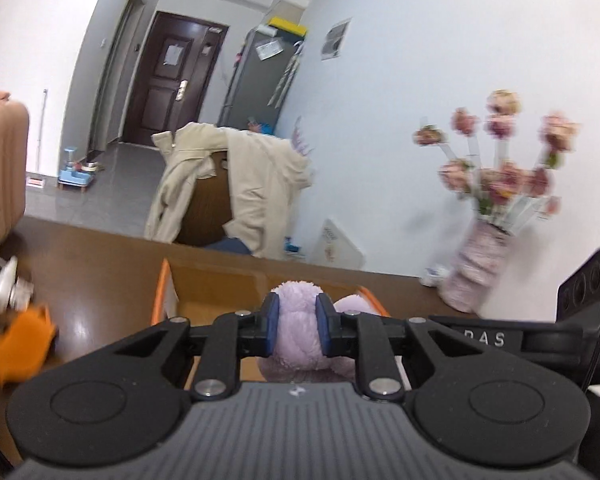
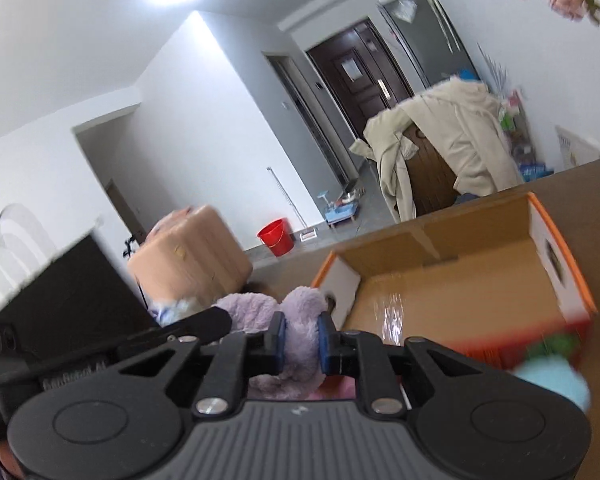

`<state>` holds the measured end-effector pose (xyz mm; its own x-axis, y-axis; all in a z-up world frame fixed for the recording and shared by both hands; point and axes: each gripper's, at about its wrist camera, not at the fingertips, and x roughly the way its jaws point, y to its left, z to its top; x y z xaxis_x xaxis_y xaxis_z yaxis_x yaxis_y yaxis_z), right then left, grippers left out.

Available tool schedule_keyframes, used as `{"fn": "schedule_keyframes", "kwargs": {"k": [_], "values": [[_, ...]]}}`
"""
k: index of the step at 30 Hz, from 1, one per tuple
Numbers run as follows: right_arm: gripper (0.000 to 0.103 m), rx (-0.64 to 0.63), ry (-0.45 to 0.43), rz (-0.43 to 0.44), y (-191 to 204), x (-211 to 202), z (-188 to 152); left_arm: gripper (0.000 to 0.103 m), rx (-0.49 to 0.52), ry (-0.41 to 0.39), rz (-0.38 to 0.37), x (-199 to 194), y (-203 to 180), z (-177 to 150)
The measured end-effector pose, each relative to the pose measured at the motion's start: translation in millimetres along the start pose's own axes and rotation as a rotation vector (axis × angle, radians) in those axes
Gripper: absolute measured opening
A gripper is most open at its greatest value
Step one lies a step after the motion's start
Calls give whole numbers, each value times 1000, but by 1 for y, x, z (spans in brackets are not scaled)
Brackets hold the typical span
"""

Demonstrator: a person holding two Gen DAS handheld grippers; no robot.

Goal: Organize soft objects
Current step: 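Carry the lavender headband into the cardboard box and open the left gripper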

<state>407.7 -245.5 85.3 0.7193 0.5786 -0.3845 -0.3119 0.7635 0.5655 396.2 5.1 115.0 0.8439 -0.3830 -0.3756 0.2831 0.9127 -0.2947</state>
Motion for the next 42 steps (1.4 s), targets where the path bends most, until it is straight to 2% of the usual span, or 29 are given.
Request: {"fn": "schedule_keyframes", "kwargs": {"k": [3,5,7,10,13,17,18,19,20,22,23,27,29,36,39,42], "values": [[18,15,101,-3,-21,71,47,20,-22,61,40,72,25,23],[18,15,135,-50,-36,115,65,19,-77,122,86,116,46,27],[18,37,150,-90,-52,155,73,19,-89,173,123,154,60,26],[18,54,215,-137,-74,210,73,20,-91,215,222,194,75,18],[18,45,256,-187,-87,248,64,22,-60,232,258,211,80,14],[25,32,285,-247,-93,268,51,34,-55,233,263,210,84,16],[27,32,297,-255,-94,270,49,37,-50,221,256,206,84,19],[36,43,303,-266,-96,269,49,38,-42,209,253,201,84,22],[43,57,293,-271,-97,266,50,38,-31,202,258,196,83,24],[44,79,270,-265,-96,255,55,39,-10,192,274,181,78,31],[44,88,258,-264,-94,245,58,43,2,187,275,172,76,35],[46,51,201,-229,-71,189,75,76,68,109,293,116,58,51],[58,28,164,-229,-57,152,81,82,119,55,304,79,44,51],[72,-109,40,-208,-16,19,68,99,241,-43,289,-29,2,21],[79,-176,-11,-217,0,-33,52,101,263,-85,277,-69,-12,1],[81,-225,-45,-193,12,-77,31,102,266,-102,248,-104,-24,-21]]}}
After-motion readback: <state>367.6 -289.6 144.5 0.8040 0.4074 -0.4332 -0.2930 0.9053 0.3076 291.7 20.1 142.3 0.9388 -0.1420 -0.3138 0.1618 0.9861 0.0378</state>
